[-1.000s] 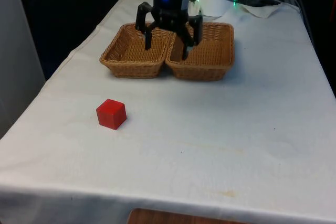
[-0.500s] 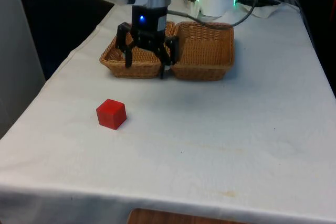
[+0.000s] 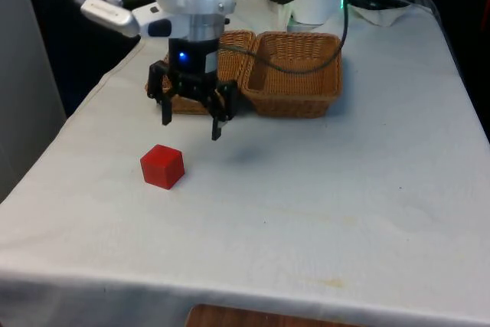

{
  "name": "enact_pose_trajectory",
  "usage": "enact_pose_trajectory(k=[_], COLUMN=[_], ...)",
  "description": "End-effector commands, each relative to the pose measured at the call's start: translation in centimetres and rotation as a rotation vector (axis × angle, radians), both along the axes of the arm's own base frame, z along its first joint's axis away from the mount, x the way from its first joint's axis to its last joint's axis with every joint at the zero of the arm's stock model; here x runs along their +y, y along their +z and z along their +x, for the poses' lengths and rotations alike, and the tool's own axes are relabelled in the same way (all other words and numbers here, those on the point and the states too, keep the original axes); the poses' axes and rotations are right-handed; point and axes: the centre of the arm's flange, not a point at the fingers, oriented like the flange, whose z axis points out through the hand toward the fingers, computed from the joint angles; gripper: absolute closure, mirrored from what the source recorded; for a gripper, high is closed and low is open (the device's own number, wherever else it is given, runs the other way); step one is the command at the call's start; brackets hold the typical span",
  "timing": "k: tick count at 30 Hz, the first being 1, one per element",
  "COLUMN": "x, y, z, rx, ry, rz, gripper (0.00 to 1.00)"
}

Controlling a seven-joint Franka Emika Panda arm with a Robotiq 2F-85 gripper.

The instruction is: Pick up the red cube and place it into the right basket.

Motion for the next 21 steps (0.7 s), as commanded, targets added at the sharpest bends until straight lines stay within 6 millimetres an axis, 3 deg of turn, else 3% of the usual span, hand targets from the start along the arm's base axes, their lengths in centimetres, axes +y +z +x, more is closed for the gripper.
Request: enact_pose_trajectory(k=[1,9,21], x=[-0.7,-2.2,-3.9], y=[-0.3,-1.6,-3.9], z=[0.1,0.2,2.7], rx=[-0.01,-0.012,-0.025], ry=[0.002,0.011,0.046], rz=[0.013,0.017,0.023], gripper=[0.0,0.0,0.0])
